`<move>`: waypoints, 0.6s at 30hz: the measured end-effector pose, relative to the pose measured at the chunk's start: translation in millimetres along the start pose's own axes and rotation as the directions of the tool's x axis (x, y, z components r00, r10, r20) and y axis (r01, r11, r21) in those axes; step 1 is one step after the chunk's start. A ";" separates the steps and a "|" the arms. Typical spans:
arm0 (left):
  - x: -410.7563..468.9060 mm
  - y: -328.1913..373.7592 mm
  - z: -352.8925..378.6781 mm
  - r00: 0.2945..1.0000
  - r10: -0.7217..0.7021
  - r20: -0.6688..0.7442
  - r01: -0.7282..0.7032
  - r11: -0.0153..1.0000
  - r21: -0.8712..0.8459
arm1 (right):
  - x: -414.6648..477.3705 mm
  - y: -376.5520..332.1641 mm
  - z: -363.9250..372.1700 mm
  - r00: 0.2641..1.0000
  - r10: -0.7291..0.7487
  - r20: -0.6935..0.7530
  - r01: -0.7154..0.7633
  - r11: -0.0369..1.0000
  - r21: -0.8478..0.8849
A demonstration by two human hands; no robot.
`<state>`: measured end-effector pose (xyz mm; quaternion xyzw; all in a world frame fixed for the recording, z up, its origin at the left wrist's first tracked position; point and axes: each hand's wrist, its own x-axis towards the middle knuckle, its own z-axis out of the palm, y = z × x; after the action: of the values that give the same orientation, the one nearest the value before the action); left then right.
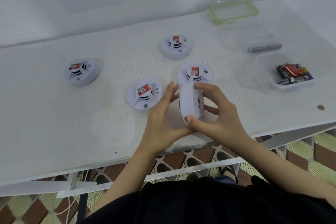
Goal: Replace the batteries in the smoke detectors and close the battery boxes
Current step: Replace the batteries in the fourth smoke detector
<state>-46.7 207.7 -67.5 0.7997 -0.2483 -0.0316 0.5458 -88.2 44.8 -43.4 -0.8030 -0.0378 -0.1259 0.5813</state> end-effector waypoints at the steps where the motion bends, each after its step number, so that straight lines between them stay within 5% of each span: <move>1: 0.6 0.3 -0.5 1.000 -0.016 0.012 0.016 1.000 -0.002 | -1.4 -0.5 0.2 0.999 0.052 0.005 -0.053 0.989 0.137; 5: 2.8 -0.5 -1.2 0.996 -0.052 0.067 0.054 0.998 -0.026 | -1.4 1.3 3.2 0.957 0.286 0.055 -0.261 0.761 0.594; 8: 3.3 -2.6 -1.3 0.999 -0.008 0.053 0.007 1.000 0.019 | 0.5 2.5 5.7 0.920 0.371 0.129 -0.358 0.656 0.664; 14: 5.1 -5.7 -1.6 0.998 0.056 -0.041 -0.053 0.995 0.080 | 8.9 4.2 -5.1 0.898 0.409 0.161 -0.421 0.695 0.583; 18: 5.6 -7.2 -2.5 0.996 0.080 -0.042 -0.075 0.993 0.094 | 4.5 14.7 -10.4 0.930 0.250 0.269 -0.360 0.768 0.530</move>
<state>-38.4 209.4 -71.7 0.8143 -0.2677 0.0196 0.5146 -82.4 29.9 -52.8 -0.5949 0.0047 0.0616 0.8014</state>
